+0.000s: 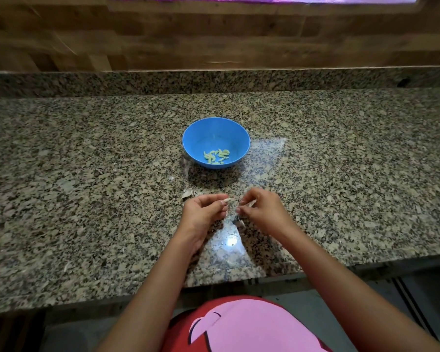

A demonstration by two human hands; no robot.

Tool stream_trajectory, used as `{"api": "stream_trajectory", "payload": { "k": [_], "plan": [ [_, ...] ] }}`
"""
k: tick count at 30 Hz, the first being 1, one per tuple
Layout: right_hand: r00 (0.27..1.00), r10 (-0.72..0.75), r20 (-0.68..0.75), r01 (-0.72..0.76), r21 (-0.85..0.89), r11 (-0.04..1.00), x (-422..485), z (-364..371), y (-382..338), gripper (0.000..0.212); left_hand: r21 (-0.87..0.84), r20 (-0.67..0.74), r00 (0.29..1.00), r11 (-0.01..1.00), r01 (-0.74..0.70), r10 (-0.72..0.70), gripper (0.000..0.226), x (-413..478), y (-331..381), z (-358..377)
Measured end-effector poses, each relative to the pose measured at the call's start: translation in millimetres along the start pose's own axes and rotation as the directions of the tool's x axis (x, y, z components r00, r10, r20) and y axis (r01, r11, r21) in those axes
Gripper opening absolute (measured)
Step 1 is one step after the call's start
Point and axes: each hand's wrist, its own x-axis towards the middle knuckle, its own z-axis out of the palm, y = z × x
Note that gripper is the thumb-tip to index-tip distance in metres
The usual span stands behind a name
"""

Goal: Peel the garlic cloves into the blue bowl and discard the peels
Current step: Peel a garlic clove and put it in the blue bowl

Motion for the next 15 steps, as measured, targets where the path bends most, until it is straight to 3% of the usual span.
{"api": "stream_trajectory", "payload": {
  "k": [3, 6, 10, 15],
  "plan": [
    [0.992, 0.027, 0.127, -0.067, 0.319, 0.946, -0.6, -1.9, -8.2, 0.011, 0.011, 0.005, 1.0, 1.0, -0.003, 0.002, 0.01, -0.2, 1.2, 1.1],
    [0.988, 0.028, 0.154, -0.091, 0.421, 0.903, 0.5, -2.2, -9.6, 0.005, 0.05, 0.032, 0.999, 0.999, -0.017, 0.016, 0.012, -0.2, 2.8, 4.2],
    [0.993, 0.02, 0.118, -0.068, 0.418, 0.906, -0.4, -0.4, -8.0, 0.006, 0.081, 0.006, 0.999, 0.996, -0.036, 0.035, 0.01, 3.2, 2.9, 4.0],
    [0.99, -0.125, -0.068, 0.134, 0.153, 0.979, -5.4, 5.3, -8.2, 0.005, 0.039, -0.009, 1.0, 0.999, -0.011, 0.012, 0.012, 2.6, 2.1, 4.5]
  ]
}}
